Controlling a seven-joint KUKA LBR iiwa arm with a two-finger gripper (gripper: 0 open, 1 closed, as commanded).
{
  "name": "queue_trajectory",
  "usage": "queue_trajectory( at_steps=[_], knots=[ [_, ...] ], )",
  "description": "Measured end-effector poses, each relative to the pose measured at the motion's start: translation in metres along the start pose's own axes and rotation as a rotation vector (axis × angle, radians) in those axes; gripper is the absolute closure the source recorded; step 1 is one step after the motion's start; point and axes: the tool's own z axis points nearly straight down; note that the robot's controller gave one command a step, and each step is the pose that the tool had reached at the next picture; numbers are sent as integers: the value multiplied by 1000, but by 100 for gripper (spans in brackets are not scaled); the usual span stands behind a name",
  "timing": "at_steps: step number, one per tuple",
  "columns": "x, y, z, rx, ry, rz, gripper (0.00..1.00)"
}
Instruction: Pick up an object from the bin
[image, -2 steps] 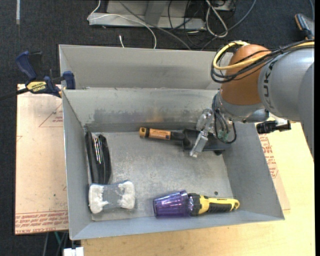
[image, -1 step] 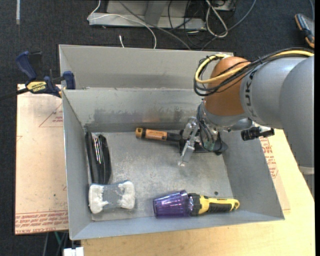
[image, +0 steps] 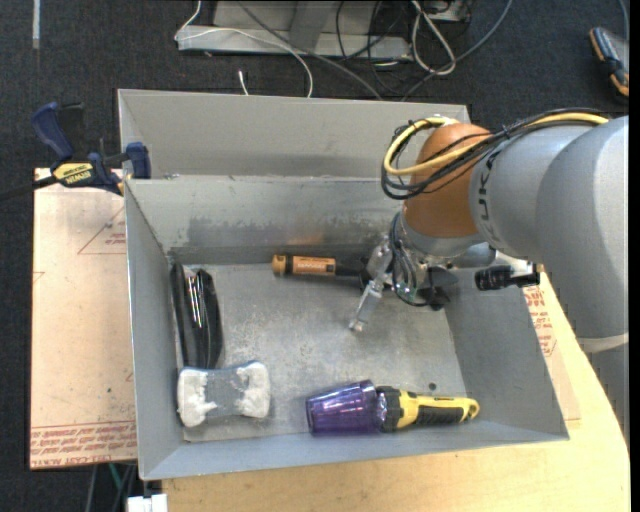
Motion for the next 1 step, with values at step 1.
queue_trajectory(
  at_steps=[1],
  knots=[
    [2,0,-5,-1,-1,26,100]
  ],
)
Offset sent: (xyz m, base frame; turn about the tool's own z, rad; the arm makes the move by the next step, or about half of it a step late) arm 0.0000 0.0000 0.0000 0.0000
